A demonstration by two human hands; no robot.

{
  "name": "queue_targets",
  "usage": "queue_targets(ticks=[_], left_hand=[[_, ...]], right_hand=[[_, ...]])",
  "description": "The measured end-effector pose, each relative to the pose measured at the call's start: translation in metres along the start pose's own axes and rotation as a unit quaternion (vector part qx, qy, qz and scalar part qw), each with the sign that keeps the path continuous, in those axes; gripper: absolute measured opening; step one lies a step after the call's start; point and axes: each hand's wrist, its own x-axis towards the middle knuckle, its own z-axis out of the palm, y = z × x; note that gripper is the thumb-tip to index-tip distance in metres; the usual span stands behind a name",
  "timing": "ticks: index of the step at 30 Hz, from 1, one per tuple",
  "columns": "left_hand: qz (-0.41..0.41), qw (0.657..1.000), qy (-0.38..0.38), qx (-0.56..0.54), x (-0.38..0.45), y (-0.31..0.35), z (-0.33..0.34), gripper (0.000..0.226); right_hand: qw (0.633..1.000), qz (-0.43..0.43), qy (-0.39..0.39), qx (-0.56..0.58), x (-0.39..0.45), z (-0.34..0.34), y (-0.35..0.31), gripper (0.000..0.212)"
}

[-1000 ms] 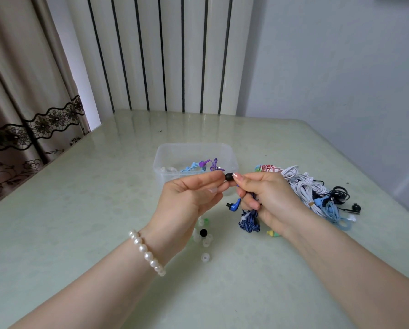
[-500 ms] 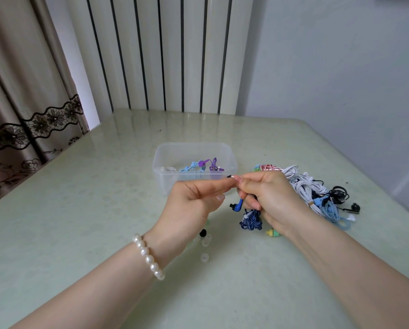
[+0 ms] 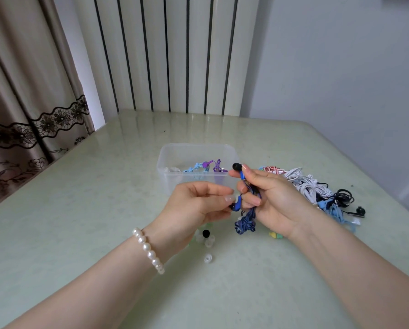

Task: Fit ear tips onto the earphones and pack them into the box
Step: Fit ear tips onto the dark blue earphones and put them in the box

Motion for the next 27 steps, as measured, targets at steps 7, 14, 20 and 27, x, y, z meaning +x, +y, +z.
queue_targets(ticks=[7, 14, 20, 27], left_hand=[[-0.031, 0.999, -0.024, 0.0, -0.001, -0.003, 0.0, 0.008], [-0.056, 0.995, -0.008, -0.084, 0.002, 0.001, -0.006, 0.004], [-0.064, 0.994, 0.004, -0.085, 0.004, 0.004, -0.01, 0.005], [-0.04, 0.999, -0.012, -0.015, 0.003, 0.008, -0.012, 0.013]], right_hand=[[1.0, -0.02, 0.024, -0.004, 0.003, 0.0, 0.005, 0.011], [0.995, -0.062, -0.002, -0.081, -0.001, -0.001, 0.005, 0.04], [0.982, -0.094, -0.039, -0.159, -0.003, -0.002, 0.005, 0.04], [0.959, -0.143, -0.018, -0.245, -0.002, 0.001, 0.011, 0.02]])
